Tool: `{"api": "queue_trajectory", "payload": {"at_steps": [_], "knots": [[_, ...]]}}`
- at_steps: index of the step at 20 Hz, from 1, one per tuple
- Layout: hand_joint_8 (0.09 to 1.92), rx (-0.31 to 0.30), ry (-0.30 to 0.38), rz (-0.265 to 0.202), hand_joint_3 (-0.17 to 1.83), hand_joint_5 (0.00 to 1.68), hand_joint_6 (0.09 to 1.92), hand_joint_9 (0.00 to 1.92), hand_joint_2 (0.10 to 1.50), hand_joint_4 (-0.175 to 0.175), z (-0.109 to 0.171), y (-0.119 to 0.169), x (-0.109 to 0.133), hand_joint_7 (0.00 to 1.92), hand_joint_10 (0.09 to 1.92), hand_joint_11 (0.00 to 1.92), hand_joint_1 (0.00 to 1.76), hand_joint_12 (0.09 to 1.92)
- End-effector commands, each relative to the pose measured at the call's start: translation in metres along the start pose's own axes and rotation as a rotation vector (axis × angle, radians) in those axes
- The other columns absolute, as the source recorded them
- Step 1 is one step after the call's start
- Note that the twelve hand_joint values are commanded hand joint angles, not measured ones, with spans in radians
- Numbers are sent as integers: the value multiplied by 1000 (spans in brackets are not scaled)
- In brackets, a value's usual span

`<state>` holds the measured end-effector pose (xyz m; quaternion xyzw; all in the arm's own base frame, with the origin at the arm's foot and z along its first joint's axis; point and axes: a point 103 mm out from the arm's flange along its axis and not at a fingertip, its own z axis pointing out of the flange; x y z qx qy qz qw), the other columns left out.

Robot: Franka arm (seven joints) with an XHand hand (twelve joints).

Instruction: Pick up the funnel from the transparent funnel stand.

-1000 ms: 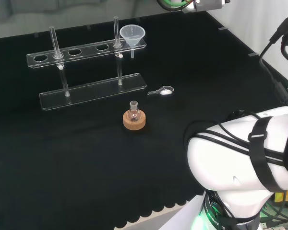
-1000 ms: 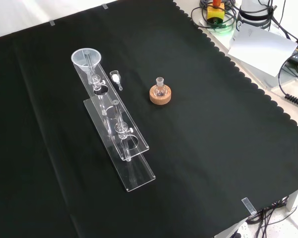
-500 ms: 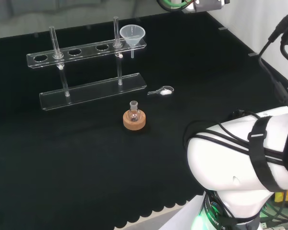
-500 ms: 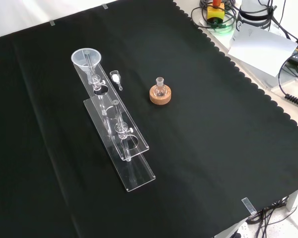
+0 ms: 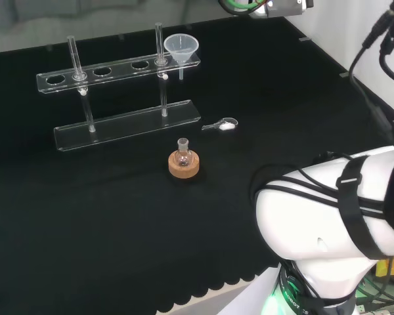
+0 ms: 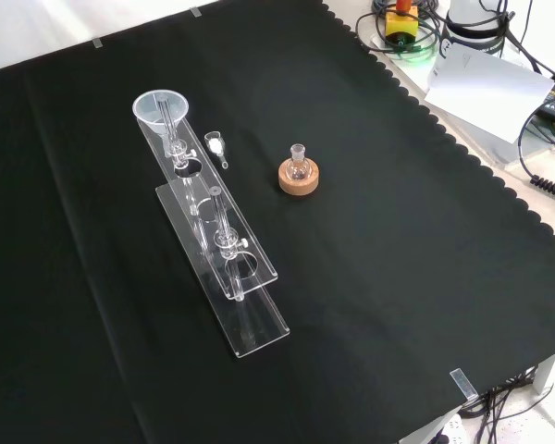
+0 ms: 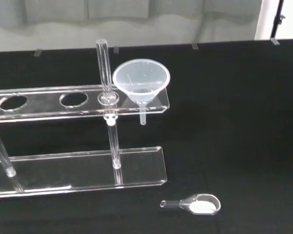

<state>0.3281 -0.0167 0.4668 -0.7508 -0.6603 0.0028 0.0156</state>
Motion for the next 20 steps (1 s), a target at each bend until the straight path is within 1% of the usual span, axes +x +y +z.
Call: {"api": "queue_trajectory", "payload": {"at_steps": [1,4,6,9,15,20], "knots": [[528,30,12,19,399,263,87,173,1237,-2,24,45,-24,24,631,0,0,1318],[528,36,30,-1,391,259,87,176,1233,-3,37,73,-32,26,631,0,0,1318],[528,48,23,-24,387,258,87,177,1230,-4,46,93,-34,28,631,0,0,1318],[526,68,24,-41,371,255,87,177,1228,-7,57,117,-35,30,629,0,6,1317],[524,108,13,-82,332,239,87,178,1203,-13,76,155,-19,32,630,0,70,1313],[538,142,8,-106,294,215,87,197,1144,-15,92,176,-8,45,649,0,160,1324]]}}
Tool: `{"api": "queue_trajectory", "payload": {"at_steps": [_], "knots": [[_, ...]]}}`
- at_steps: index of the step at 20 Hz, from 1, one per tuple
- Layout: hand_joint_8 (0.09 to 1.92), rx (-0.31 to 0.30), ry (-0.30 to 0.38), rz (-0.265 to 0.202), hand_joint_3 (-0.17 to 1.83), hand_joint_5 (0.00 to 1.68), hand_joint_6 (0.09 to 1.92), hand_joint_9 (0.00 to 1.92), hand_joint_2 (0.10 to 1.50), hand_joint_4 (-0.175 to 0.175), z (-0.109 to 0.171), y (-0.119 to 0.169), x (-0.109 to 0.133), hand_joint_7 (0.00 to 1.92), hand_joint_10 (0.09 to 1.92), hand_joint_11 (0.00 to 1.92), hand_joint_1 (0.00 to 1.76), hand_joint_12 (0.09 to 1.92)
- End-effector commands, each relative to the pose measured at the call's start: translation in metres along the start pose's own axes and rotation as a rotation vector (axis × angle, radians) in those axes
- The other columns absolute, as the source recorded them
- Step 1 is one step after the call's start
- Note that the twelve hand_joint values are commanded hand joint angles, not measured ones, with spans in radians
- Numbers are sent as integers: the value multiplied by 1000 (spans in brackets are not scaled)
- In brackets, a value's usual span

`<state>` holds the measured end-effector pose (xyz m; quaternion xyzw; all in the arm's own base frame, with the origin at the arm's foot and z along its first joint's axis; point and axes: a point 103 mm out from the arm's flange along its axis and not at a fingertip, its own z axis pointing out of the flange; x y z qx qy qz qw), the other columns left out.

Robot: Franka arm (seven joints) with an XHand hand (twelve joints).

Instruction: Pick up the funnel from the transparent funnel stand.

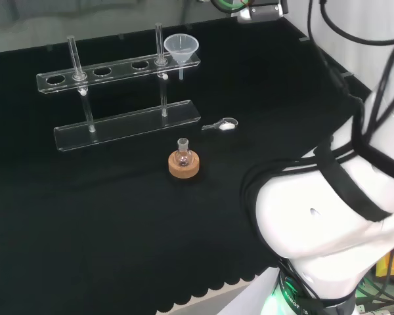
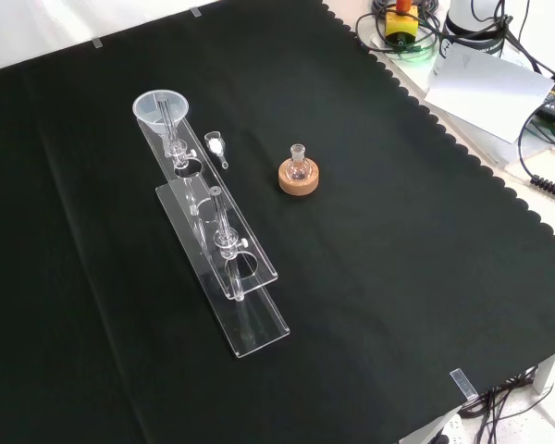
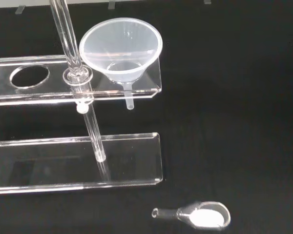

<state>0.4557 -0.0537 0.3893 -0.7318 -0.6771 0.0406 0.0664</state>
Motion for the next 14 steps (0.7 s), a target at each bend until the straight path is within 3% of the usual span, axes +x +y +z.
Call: {"api": "queue_trajectory", "payload": {"at_steps": [1,8,14], "knots": [[544,24,-8,-61,286,208,87,203,1126,-15,15,49,13,47,656,0,183,1330],[567,121,-33,-100,229,160,87,193,953,-18,34,73,22,3,709,0,408,1443],[256,235,-54,-108,217,25,87,51,821,-15,45,90,24,0,811,26,497,1582]]}}
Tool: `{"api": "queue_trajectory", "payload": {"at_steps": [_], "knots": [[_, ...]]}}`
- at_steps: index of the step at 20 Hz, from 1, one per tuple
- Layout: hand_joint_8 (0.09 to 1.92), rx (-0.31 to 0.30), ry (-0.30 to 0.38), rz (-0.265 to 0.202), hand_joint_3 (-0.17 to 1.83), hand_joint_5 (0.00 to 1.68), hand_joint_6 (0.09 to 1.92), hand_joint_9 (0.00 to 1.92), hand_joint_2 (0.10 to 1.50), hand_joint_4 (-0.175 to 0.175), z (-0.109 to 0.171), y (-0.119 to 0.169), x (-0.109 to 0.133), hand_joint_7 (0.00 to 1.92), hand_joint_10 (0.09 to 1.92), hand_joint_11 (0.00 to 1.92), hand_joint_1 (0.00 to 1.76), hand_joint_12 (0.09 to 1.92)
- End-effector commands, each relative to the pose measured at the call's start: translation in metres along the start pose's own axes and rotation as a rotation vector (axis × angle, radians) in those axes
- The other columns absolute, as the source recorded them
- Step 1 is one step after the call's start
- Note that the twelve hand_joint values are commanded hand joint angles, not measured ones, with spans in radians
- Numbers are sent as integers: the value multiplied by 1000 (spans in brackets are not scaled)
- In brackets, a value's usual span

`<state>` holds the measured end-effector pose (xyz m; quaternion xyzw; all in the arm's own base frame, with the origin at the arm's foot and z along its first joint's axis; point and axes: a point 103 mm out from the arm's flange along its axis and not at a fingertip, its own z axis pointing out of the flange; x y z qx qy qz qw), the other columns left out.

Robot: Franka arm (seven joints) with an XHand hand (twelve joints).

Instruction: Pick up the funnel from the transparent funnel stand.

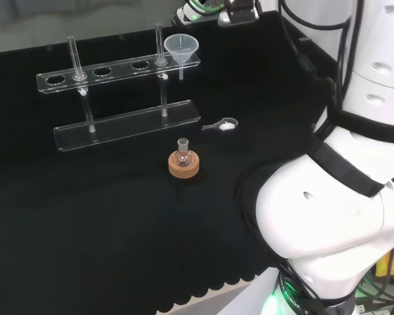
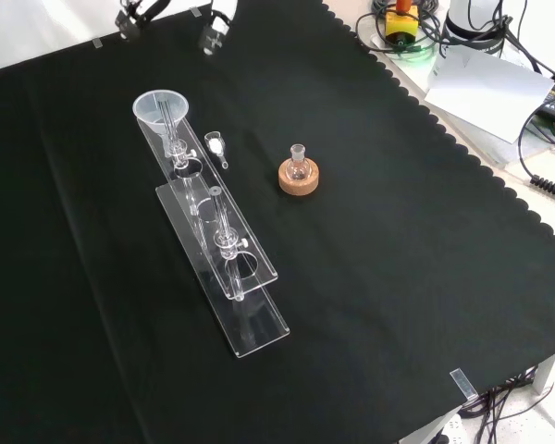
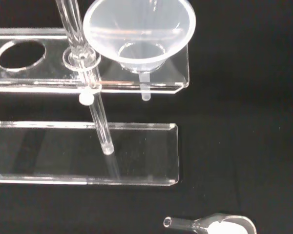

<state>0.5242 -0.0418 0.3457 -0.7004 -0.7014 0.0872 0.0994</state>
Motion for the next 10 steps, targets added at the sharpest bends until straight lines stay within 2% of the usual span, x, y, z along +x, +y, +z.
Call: {"api": "queue_trajectory", "payload": {"at_steps": [1,3,10], "knots": [[194,131,-26,-34,217,12,87,32,810,-17,12,21,8,0,819,35,503,1589],[87,152,-35,-34,217,2,87,8,792,-23,15,25,7,0,819,58,518,1596],[87,173,-92,-40,219,0,87,0,759,-31,25,35,9,0,752,81,583,1593]]}}
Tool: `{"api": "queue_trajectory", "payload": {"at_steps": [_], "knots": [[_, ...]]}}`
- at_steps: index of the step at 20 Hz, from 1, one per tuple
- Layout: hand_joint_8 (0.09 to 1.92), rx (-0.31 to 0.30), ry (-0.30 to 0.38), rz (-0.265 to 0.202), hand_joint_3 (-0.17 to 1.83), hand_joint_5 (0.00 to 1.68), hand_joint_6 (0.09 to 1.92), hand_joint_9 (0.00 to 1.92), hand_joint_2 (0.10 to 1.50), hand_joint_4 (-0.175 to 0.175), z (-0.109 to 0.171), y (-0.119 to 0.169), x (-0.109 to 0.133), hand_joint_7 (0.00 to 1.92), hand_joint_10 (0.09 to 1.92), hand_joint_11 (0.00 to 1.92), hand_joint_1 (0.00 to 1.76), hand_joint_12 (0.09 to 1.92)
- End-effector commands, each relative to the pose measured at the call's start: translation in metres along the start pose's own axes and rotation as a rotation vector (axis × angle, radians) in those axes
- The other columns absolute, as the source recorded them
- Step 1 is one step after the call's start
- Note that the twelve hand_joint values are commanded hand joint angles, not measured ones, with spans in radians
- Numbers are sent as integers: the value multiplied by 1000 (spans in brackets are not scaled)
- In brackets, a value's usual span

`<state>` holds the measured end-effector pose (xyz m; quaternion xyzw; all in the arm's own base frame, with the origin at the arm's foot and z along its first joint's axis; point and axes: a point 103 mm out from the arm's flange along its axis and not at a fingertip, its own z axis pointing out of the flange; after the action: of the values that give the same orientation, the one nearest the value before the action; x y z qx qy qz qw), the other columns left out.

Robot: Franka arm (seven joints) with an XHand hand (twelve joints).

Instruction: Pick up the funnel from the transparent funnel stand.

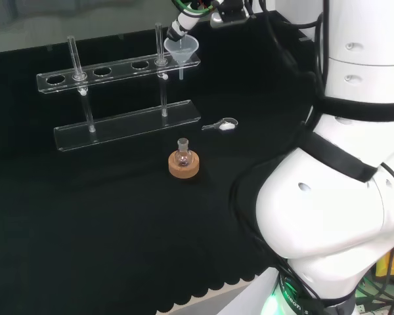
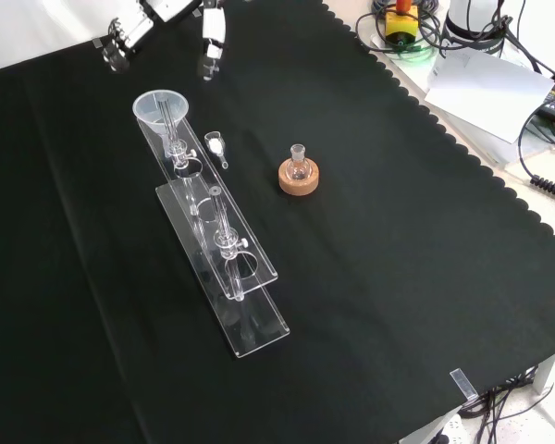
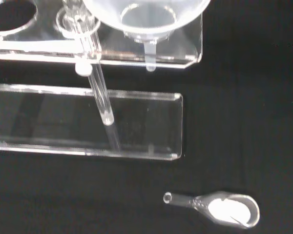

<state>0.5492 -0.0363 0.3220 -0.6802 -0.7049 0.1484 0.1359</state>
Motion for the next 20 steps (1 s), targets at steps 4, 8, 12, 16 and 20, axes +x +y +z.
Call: {"api": "queue_trajectory", "payload": {"at_steps": [4,8,12,16,20], "knots": [[87,36,-79,-10,225,0,87,0,747,-37,12,12,6,9,779,98,652,1590],[87,35,-71,-14,239,0,87,0,739,-40,13,15,0,16,819,117,683,1584],[87,43,-73,-14,251,0,87,0,734,-43,14,17,-1,53,838,124,692,1580],[87,79,-82,-10,264,0,87,8,729,-44,16,28,2,64,855,132,697,1577],[87,67,-91,-18,275,0,87,19,726,-43,24,40,3,67,865,139,697,1574]]}}
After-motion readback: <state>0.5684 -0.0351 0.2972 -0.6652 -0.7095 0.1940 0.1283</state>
